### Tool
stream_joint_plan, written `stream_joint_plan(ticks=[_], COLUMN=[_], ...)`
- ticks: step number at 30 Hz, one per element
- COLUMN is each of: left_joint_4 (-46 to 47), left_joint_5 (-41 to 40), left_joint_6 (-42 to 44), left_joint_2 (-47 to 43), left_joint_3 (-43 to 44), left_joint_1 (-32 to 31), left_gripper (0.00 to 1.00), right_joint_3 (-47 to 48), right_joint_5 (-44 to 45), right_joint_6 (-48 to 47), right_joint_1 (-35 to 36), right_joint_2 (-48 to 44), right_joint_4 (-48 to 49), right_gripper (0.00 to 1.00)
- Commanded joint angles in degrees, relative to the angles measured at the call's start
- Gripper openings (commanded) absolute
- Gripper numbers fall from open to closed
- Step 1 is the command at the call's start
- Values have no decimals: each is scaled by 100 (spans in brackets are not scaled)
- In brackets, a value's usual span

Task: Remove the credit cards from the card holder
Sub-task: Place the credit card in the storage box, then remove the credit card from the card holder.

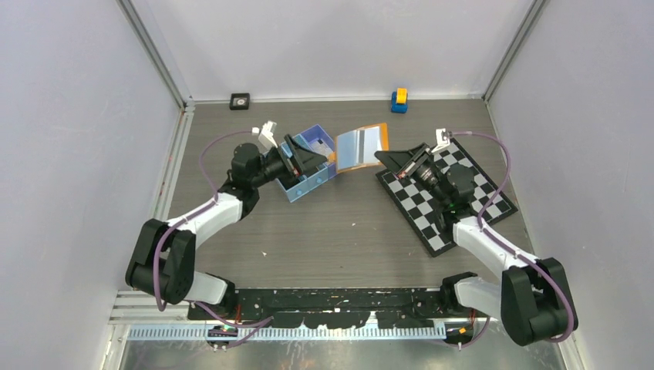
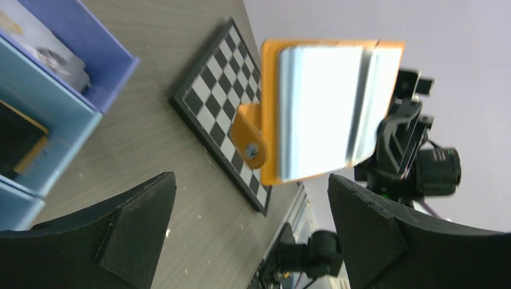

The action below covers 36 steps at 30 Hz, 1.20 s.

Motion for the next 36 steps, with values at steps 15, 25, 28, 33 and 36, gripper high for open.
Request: stream_joint_plan(ticks=[15,25,28,33,36], left_joint_4=[4212,5006,5157,5240,5023], left_joint_5=[1131,946,953,1201,938], left_joint_6=[-1411,-2043,-2122,-2102,-1898], left_joint_2=[576,1303,1358,1250,1131], left_joint_3=[-613,-788,-846,-653,-846], left_joint_1=[-146,63,152,53,75], left_gripper=[83,87,90,89,90], right_joint_3=[147,254,234,254,247], right_joint_5=[-801,-854,-786,-791,-816], right_joint_6=[1742,1453,1200,1245,1424], right_joint_1=[281,513,514,509,512], right_joint_2=[1471,1323,1064,1078,1207], right_joint_4=[3375,3117,2640,2596,2883], right_gripper=[0,0,0,1,1])
